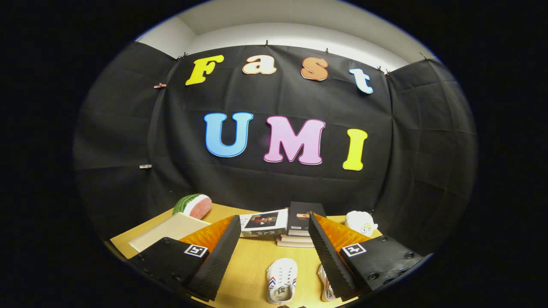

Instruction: Open the storage box then place both shoes into the box .Put the left shoe in first, then the right shoe, with the right side of both shoes facing outward in a uniform manner.

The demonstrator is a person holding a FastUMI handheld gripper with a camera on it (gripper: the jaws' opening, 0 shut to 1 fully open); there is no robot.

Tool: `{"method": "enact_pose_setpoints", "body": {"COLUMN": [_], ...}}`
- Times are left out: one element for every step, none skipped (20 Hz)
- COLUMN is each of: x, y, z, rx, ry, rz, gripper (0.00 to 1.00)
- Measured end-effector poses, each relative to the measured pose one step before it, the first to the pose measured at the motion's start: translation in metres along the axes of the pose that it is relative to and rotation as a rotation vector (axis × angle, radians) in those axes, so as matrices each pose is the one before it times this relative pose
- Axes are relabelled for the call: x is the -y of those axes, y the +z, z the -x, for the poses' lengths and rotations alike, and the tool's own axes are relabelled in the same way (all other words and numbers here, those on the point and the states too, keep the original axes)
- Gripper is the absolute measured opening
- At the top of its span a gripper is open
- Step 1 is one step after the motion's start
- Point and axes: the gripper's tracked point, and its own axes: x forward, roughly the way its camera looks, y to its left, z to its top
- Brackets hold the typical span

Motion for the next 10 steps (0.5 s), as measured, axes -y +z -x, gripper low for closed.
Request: {"method": "enact_pose_setpoints", "body": {"x": [-0.01030,-0.00811,-0.00435,-0.00367,-0.00452,-0.00429,-0.00469,-0.00368,-0.00230,-0.00095], "y": [-0.00581,-0.00361,-0.00204,-0.00403,-0.00480,-0.00726,-0.00719,-0.00656,-0.00934,-0.01250], "z": [-0.00258,-0.00273,-0.00358,-0.00340,-0.00495,-0.00375,-0.00594,-0.00241,-0.00431,-0.00369], "rx": [-0.02547,-0.02239,-0.01604,-0.01859,-0.02286,-0.02754,-0.02636,-0.02937,-0.03176,-0.05004], "ry": [0.04583,0.03944,0.03283,0.02775,0.03074,0.02852,0.03011,0.02542,0.02739,0.01600], "rz": [-0.01792,-0.02019,-0.02029,-0.01787,-0.01925,-0.01958,-0.02087,-0.02160,-0.02445,-0.03098], "gripper": [0.97,0.97,0.97,0.97,0.97,0.98,0.98,0.97,0.98,0.98]}}
